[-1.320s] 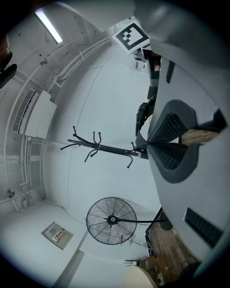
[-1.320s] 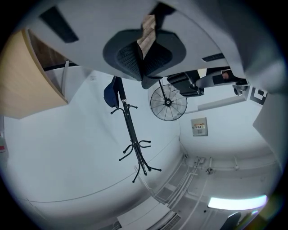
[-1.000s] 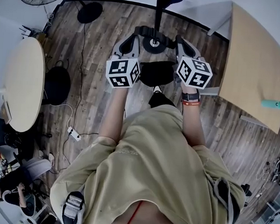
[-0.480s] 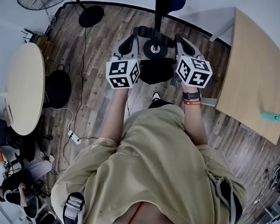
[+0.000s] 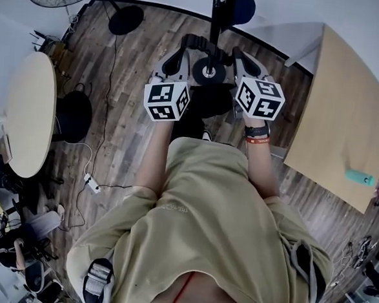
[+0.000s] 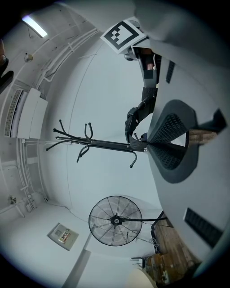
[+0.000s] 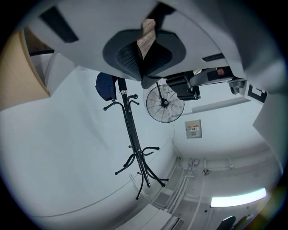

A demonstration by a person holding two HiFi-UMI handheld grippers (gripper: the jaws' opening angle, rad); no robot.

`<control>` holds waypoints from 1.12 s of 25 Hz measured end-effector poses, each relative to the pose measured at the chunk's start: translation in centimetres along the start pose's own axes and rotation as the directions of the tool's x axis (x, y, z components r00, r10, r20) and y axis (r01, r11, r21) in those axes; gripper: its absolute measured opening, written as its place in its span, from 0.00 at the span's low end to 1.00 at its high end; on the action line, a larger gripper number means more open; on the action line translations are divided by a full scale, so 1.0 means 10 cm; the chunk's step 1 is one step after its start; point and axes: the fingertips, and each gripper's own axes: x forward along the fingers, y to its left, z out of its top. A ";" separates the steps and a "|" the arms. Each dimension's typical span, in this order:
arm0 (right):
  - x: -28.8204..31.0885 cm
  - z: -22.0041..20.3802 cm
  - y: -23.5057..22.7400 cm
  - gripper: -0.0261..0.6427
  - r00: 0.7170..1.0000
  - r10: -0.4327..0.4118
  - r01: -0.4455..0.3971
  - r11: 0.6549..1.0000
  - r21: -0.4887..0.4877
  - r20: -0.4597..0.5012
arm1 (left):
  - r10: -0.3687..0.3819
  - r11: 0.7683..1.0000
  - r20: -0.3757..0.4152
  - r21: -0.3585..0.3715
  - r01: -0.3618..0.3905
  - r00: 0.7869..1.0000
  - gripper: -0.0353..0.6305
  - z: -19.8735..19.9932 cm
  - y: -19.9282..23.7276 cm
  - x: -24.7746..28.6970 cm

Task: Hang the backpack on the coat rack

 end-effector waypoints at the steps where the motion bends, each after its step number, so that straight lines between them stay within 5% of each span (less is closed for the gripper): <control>1: 0.05 0.01 -0.01 0.06 1.000 0.002 -0.002 1.000 0.002 0.000 | 0.003 1.000 0.000 -0.001 -0.003 1.000 0.09 0.01 0.04 0.03; 28: 1.48 0.71 -0.55 0.06 0.998 -0.020 0.016 0.998 0.068 0.064 | -0.066 0.998 0.041 0.003 0.066 0.997 0.09 0.47 0.75 1.45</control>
